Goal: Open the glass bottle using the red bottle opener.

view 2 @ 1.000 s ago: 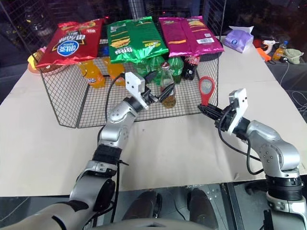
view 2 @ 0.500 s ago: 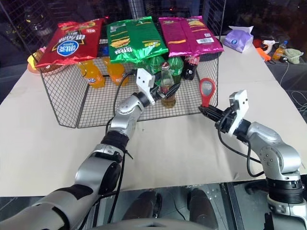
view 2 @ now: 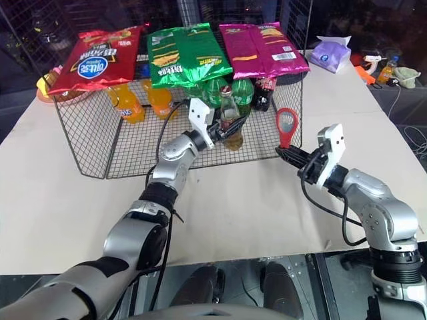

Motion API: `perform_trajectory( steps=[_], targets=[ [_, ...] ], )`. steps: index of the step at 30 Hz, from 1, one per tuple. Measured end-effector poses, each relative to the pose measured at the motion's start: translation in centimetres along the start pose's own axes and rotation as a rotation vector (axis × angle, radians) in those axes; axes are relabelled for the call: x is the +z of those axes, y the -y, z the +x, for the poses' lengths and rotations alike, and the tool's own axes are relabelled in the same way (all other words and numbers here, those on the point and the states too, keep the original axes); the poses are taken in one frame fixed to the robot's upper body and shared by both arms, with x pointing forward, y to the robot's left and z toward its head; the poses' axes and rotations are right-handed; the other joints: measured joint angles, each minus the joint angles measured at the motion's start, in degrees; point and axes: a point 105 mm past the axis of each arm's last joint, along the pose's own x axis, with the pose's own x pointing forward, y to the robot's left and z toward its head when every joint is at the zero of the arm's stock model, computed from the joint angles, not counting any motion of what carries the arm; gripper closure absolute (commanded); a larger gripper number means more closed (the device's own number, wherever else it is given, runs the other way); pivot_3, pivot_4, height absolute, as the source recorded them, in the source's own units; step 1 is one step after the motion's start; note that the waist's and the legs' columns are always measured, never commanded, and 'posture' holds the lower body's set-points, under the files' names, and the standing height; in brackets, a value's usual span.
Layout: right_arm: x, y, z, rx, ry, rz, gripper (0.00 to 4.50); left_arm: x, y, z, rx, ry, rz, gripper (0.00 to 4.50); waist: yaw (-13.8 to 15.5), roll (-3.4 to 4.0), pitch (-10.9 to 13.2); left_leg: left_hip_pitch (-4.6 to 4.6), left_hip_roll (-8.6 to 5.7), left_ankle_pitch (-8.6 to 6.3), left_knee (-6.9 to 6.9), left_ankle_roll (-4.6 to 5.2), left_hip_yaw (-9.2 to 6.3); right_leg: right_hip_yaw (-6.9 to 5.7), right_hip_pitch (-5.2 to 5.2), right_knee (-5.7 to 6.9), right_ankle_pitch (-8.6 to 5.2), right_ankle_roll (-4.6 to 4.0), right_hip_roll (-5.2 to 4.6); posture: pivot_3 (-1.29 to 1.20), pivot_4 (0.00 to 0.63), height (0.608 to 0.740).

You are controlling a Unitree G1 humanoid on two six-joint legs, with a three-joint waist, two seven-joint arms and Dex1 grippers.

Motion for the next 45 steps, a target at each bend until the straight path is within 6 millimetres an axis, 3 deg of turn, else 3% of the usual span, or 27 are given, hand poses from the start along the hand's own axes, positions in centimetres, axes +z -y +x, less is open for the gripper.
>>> perform_trajectory(
  steps=[10,13,14,21,31,32,35,45],
  targets=[
    [-0.1,-0.3,0.1,-0.037,0.021,-0.116,4.5,1.4,0.8,-5.2,-0.018,-0.059,-0.014,1.97,0.2,0.01,0.0,-0.04,0.03,0.0,0.05,-0.01,-0.02,0.01,-0.03,0.01,0.0,0.0,-0.02,0.0,0.15,0.74],
    [-0.3,-0.2,0.1,-0.062,0.022,-0.194,4.5,2.3,2.0,-7.3,-0.046,-0.069,-0.015,1.97,0.2,0.02,0.0,-0.03,0.06,0.0,0.03,-0.01,-0.01,0.04,-0.03,0.02,0.0,0.0,-0.03,0.0,0.15,0.74],
    [-0.8,-0.1,0.1,-0.075,0.009,-0.233,4.5,2.7,3.3,-8.5,-0.08,-0.073,-0.034,1.97,0.2,0.02,0.0,-0.02,0.06,0.0,0.02,-0.01,0.0,0.04,-0.03,0.02,0.0,0.0,-0.03,0.0,0.15,0.74],
    [-1.8,0.2,0.5,-0.075,0.002,-0.251,4.5,1.8,4.9,-9.7,-0.08,-0.1,-0.064,1.97,0.4,0.02,0.0,0.04,0.06,0.01,0.07,-0.01,0.02,0.04,0.02,0.06,0.01,0.0,-0.02,0.0,0.15,0.74],
    [-2.2,0.6,0.5,-0.082,0.005,-0.265,4.5,1.2,5.5,-9.8,-0.065,-0.072,0.011,1.97,0.3,0.02,0.0,0.04,0.06,0.0,0.05,-0.01,0.04,0.06,0.02,0.05,0.01,0.0,-0.03,0.0,0.15,0.74],
    [-2.2,0.6,0.5,-0.083,0.004,-0.265,4.5,1.2,5.6,-9.8,-0.06,-0.066,0.011,0.95,0.3,0.02,0.0,0.04,0.06,0.0,0.06,-0.01,0.04,0.06,0.02,0.04,0.01,0.0,-0.03,0.0,0.15,0.74],
    [-2.2,0.6,0.5,-0.084,0.006,-0.271,4.5,1.6,5.4,-9.7,-0.04,-0.034,0.017,0.07,0.4,0.02,0.0,0.04,0.06,0.0,0.06,-0.01,0.04,0.07,0.02,0.04,0.01,0.0,-0.04,0.0,0.15,0.74],
    [-2.6,1.0,0.3,-0.094,-0.002,-0.268,4.5,3.8,4.7,-10.2,0.015,0.099,-0.035,0.07,0.3,0.03,0.0,0.05,0.07,0.0,0.06,-0.01,0.04,0.07,0.02,0.06,0.01,0.0,-0.03,0.0,0.15,0.74]
  ],
)
